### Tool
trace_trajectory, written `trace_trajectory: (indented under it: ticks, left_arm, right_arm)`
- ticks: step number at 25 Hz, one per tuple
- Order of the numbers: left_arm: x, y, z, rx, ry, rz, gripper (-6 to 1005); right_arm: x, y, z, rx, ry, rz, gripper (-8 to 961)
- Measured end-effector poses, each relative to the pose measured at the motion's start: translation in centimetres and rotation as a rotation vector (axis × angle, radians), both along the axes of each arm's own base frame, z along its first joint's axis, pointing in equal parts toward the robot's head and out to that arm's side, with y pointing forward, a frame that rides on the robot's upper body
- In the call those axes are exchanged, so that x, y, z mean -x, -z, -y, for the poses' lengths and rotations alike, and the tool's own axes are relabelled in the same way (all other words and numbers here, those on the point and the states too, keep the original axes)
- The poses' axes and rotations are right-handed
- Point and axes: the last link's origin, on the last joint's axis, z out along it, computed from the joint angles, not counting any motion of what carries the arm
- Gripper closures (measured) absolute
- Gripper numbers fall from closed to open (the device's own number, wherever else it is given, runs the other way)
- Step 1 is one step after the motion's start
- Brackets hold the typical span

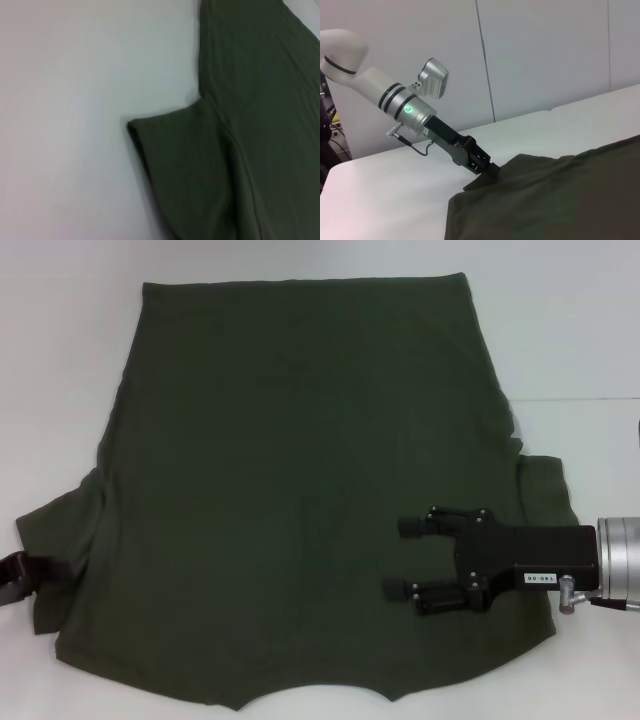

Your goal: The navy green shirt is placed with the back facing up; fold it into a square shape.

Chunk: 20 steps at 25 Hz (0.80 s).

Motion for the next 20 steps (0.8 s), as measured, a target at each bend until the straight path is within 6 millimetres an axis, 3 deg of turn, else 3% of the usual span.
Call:
trace_trajectory:
  ticks: [11, 15, 20]
  left_arm:
    - [0.3, 0.0, 0.1, 0.009, -0.023, -0.017, 820]
    - [0.2, -0.1, -0.2, 0.007, -0.016, -0.016, 951]
    - [-0.8, -2.3, -1.5, -0.005, 0.021, -0.034, 983]
  right_arm:
    - [0.0, 0.0, 0.0, 0.002, 0.001, 0.0, 8]
    - [0.0, 0.0, 0.0, 0.002, 0.001, 0.0, 9]
    - [0.0, 0.0, 0.0, 0.0, -0.002, 0.001, 9]
